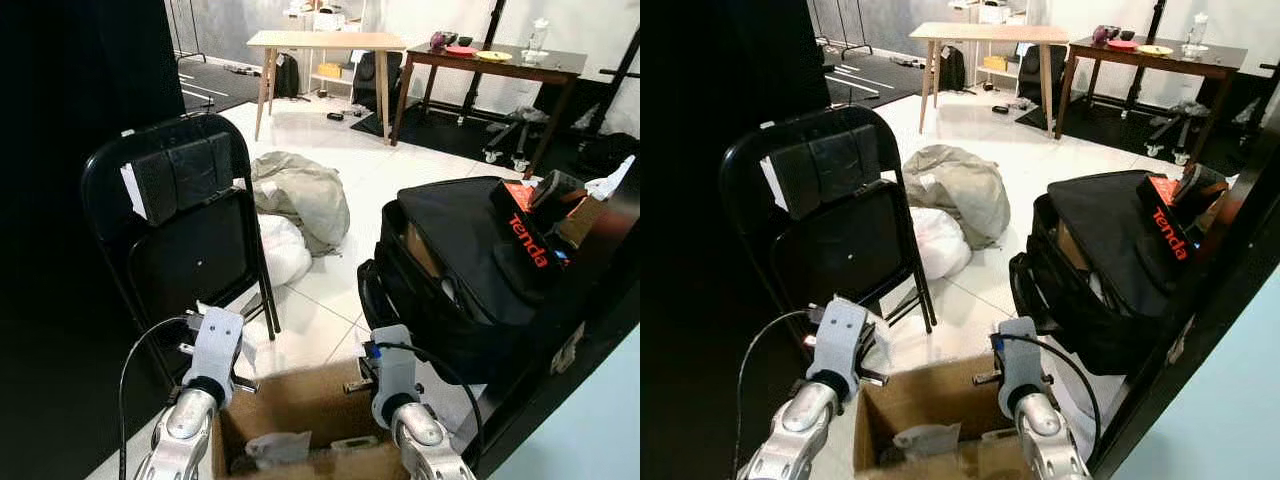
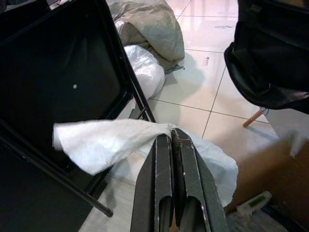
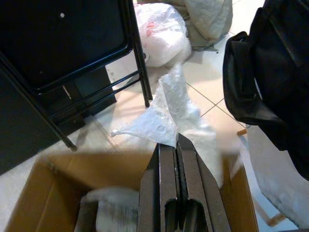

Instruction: Clean up the room

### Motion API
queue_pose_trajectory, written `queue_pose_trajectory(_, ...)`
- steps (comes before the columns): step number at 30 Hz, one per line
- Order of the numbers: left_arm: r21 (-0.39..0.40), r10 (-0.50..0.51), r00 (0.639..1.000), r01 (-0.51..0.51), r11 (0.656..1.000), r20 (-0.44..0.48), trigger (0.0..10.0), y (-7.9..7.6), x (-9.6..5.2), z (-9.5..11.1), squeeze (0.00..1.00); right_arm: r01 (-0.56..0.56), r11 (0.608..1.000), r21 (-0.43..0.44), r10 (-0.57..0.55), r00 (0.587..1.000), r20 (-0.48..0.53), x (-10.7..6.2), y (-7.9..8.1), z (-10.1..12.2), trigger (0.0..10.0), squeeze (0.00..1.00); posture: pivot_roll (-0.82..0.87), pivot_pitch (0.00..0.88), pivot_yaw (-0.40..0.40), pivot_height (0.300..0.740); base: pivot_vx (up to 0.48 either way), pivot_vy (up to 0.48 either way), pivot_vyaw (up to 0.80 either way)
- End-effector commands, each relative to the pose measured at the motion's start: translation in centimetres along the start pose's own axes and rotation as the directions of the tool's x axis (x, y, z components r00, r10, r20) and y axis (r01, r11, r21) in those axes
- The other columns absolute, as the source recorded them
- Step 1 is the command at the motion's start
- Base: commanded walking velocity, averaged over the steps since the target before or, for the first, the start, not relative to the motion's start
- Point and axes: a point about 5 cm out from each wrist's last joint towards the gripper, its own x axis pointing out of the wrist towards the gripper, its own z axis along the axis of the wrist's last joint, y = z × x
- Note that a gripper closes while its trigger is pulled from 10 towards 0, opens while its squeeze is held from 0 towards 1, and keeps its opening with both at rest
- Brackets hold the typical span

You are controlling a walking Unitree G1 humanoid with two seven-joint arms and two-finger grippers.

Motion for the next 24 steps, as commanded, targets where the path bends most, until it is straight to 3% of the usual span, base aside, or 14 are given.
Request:
queue_pose_trajectory(1, -0.004, -0.014, 1.000, 0.013, 1.000, -0.021, 10.0, -0.1, -0.2, -0.5, 0.00, 0.002, 1.000, -0.002, -0.002, 1.000, -0.031, -0.3, 0.0, -0.8, 10.0, 0.00, 0.02, 0.029, -0.018, 0.740, 0.000, 0.000, 0.00)
queue_pose_trajectory(12, 0.007, -0.017, 1.000, 0.017, 1.000, -0.018, 10.0, -0.1, -0.3, -0.5, 0.00, -0.014, 1.000, -0.003, 0.014, 0.999, -0.048, -0.3, 0.1, -1.0, 10.0, 0.00, 0.02, 0.024, -0.019, 0.740, 0.000, 0.000, 0.00)
queue_pose_trajectory(14, 0.010, -0.018, 1.000, 0.018, 1.000, -0.021, 10.0, -0.1, -0.3, -0.6, 0.00, -0.023, 1.000, -0.010, 0.022, 0.997, -0.073, -0.3, 0.1, -1.3, 10.0, 0.00, 0.02, 0.023, -0.018, 0.740, 0.000, 0.000, 0.00)
queue_pose_trajectory(16, 0.023, -0.041, 0.998, 0.042, 0.999, -0.048, 10.0, -0.4, -0.4, -1.1, 0.00, -0.065, 0.997, -0.044, 0.056, 0.984, -0.167, -0.6, 0.2, -2.7, 10.0, 0.00, 0.02, 0.026, -0.016, 0.740, 0.000, 0.000, 0.00)
queue_pose_trajectory(24, 0.035, -0.095, 0.989, 0.099, 0.994, -0.111, 10.0, -0.8, -0.8, -2.2, 0.00, -0.119, 0.990, -0.077, 0.097, 0.966, -0.241, -1.1, 0.2, -3.8, 10.0, 0.00, 0.01, 0.036, -0.011, 0.740, 0.000, 0.000, 0.00)
